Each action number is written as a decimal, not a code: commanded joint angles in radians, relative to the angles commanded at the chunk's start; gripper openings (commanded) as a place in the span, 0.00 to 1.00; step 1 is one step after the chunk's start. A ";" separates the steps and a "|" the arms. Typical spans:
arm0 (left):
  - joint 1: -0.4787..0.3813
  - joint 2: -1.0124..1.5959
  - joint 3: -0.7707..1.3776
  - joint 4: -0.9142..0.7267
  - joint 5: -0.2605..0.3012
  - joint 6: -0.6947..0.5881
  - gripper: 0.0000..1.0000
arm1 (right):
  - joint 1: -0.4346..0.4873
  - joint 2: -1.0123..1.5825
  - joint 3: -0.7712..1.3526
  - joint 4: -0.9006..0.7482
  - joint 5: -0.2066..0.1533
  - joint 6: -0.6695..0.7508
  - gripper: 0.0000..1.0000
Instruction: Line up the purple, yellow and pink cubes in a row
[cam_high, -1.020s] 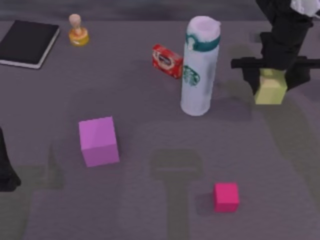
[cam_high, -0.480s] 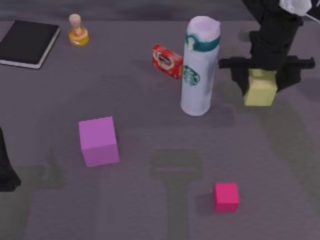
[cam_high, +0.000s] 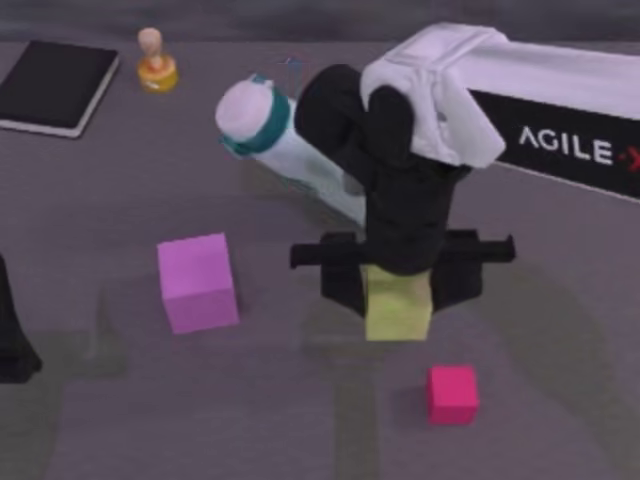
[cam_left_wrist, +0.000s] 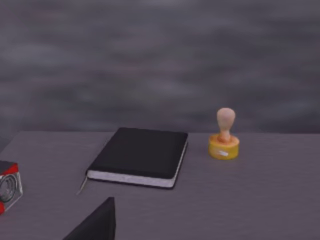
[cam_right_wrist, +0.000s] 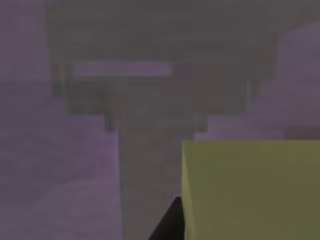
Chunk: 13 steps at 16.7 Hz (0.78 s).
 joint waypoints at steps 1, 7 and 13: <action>0.000 0.000 0.000 0.000 0.000 0.000 1.00 | 0.045 -0.032 -0.043 0.013 0.001 0.045 0.00; 0.000 0.000 0.000 0.000 0.000 0.000 1.00 | 0.123 -0.097 -0.119 0.040 0.003 0.123 0.00; 0.000 0.000 0.000 0.000 0.000 0.000 1.00 | 0.122 -0.059 -0.191 0.148 0.003 0.122 0.00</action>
